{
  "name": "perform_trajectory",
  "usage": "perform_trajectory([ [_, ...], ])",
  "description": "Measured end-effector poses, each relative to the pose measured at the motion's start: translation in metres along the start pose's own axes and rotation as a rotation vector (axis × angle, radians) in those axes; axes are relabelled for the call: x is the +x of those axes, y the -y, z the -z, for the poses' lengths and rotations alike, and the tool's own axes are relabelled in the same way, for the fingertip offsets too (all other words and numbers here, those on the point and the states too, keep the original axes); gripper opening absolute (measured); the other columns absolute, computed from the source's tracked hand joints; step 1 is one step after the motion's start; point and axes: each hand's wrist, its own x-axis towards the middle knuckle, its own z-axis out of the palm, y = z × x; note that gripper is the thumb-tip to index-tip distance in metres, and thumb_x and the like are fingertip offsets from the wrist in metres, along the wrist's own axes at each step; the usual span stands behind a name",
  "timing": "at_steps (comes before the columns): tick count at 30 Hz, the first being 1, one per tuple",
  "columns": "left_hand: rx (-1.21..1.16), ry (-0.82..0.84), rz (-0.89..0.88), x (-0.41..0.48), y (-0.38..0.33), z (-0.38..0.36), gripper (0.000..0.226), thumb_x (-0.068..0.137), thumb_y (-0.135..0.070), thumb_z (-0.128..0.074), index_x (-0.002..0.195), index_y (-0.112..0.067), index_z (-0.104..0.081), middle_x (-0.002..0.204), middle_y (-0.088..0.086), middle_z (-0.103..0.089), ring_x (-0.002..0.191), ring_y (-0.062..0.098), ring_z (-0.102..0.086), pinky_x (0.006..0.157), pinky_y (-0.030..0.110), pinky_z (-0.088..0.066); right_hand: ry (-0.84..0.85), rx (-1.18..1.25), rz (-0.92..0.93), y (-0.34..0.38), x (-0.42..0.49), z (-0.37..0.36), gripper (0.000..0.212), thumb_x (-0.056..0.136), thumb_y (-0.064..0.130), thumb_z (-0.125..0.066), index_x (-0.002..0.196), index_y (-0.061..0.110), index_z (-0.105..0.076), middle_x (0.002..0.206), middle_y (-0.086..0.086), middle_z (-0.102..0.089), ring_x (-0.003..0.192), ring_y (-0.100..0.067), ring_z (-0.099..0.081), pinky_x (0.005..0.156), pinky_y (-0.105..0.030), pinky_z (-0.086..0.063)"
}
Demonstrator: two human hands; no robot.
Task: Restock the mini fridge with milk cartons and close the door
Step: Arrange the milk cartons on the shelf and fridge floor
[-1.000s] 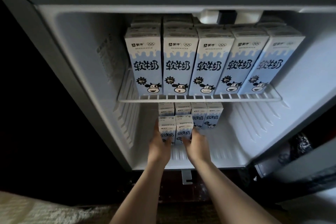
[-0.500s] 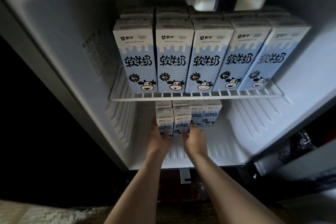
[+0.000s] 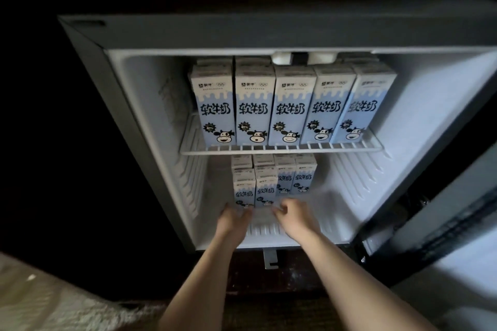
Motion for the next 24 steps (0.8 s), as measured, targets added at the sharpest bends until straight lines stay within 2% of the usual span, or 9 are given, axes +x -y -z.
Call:
perform_trajectory([
  [2,0.118,0.051,-0.007,-0.013,-0.002,0.005,0.056,0.096,-0.038,-0.044,0.14,-0.004,-0.033,0.14,0.017,-0.045,0.126,0.03,-0.045,0.093,0.028,-0.037,0.012,-0.023,0.017,0.005,-0.012,0.011,0.028,0.093,0.035,-0.053,0.07,0.018,-0.049,0.068,0.005,-0.05,0.068,-0.016,-0.052,0.061,-0.027,-0.04],
  [4,0.19,0.095,-0.064,-0.026,-0.008,0.012,0.041,0.097,-0.037,-0.041,0.121,-0.005,-0.054,0.116,0.015,-0.059,0.103,0.025,-0.056,0.079,0.026,-0.039,0.018,-0.086,0.045,0.01,-0.026,0.026,0.028,0.093,0.037,-0.054,0.083,0.012,-0.06,0.075,0.0,-0.059,0.068,-0.016,-0.054,0.062,-0.029,-0.043],
  [6,0.243,0.129,-0.121,-0.044,-0.016,0.021,0.034,0.098,-0.034,-0.04,0.101,-0.007,-0.061,0.095,0.01,-0.058,0.086,0.021,-0.052,0.071,0.024,-0.036,0.013,-0.167,0.074,0.016,-0.045,0.045,0.032,0.092,0.04,-0.053,0.09,0.01,-0.063,0.078,0.0,-0.061,0.065,-0.015,-0.052,0.059,-0.028,-0.042],
  [8,0.295,0.173,-0.168,-0.06,-0.024,0.03,0.037,0.099,-0.033,-0.039,0.106,-0.004,-0.061,0.1,0.012,-0.061,0.092,0.024,-0.056,0.079,0.027,-0.042,0.026,-0.247,0.108,0.021,-0.066,0.068,0.031,0.092,0.041,-0.053,0.082,0.013,-0.061,0.073,0.0,-0.056,0.065,-0.017,-0.051,0.056,-0.027,-0.036],
  [10,0.357,0.216,-0.21,-0.081,-0.035,0.04,0.043,0.099,-0.032,-0.036,0.114,0.001,-0.059,0.111,0.018,-0.062,0.104,0.03,-0.058,0.091,0.035,-0.045,0.049,-0.309,0.139,0.025,-0.085,0.09,0.032,0.091,0.04,-0.054,0.079,0.01,-0.058,0.077,-0.002,-0.059,0.072,-0.022,-0.057,0.061,-0.03,-0.042],
  [14,0.508,0.299,-0.298,-0.123,-0.064,0.056,0.03,0.1,-0.031,-0.034,0.097,-0.009,-0.054,0.099,0.01,-0.054,0.091,0.02,-0.051,0.09,0.035,-0.044,0.062,-0.39,0.195,0.035,-0.124,0.135,0.034,0.09,0.041,-0.055,0.106,0.012,-0.064,0.111,-0.004,-0.066,0.098,-0.023,-0.063,0.084,-0.036,-0.05],
  [16,0.593,0.353,-0.359,-0.147,-0.082,0.063,0.033,0.101,-0.032,-0.032,0.104,-0.007,-0.053,0.107,0.011,-0.057,0.097,0.022,-0.054,0.09,0.032,-0.042,0.062,-0.421,0.216,0.039,-0.146,0.158,0.037,0.09,0.043,-0.055,0.116,0.017,-0.061,0.118,-0.003,-0.062,0.105,-0.023,-0.06,0.089,-0.035,-0.048],
  [19,0.728,0.374,-0.475,-0.184,-0.105,0.068,0.041,0.101,-0.035,-0.03,0.115,-0.004,-0.053,0.121,0.014,-0.057,0.113,0.026,-0.054,0.1,0.036,-0.042,0.046,-0.447,0.232,0.036,-0.177,0.192,0.036,0.09,0.043,-0.056,0.119,0.022,-0.058,0.119,-0.001,-0.061,0.106,-0.023,-0.058,0.089,-0.033,-0.047],
  [24,0.862,0.377,-0.686,-0.243,-0.142,0.049,0.04,0.101,-0.034,-0.031,0.123,-0.009,-0.052,0.122,0.006,-0.055,0.113,0.021,-0.053,0.092,0.029,-0.04,0.002,-0.492,0.236,0.012,-0.226,0.238,0.032,0.088,0.041,-0.057,0.115,0.022,-0.058,0.113,-0.001,-0.063,0.101,-0.022,-0.058,0.081,-0.031,-0.045],
])
